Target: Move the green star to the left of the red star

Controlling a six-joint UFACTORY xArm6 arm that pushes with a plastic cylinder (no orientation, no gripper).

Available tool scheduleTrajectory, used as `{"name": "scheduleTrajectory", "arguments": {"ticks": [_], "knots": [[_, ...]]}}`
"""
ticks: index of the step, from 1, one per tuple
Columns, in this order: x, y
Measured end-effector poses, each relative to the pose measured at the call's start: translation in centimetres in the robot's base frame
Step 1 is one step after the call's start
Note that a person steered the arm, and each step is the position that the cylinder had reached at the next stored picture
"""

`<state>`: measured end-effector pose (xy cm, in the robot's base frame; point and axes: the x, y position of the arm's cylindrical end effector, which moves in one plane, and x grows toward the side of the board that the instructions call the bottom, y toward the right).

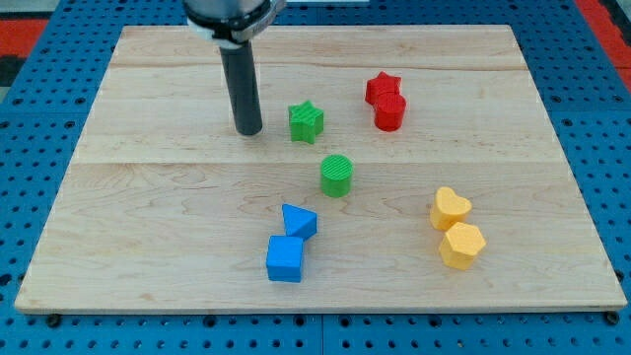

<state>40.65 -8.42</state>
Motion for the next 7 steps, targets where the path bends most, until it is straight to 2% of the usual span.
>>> {"name": "scheduleTrajectory", "arguments": {"ticks": [1, 3, 4, 5, 6, 7], "knots": [[0.9, 3.8], [-3.7, 10.1], [-1.1, 10.3], [2.9, 5.1], [5.0, -0.7], [8.6, -1.0]]}}
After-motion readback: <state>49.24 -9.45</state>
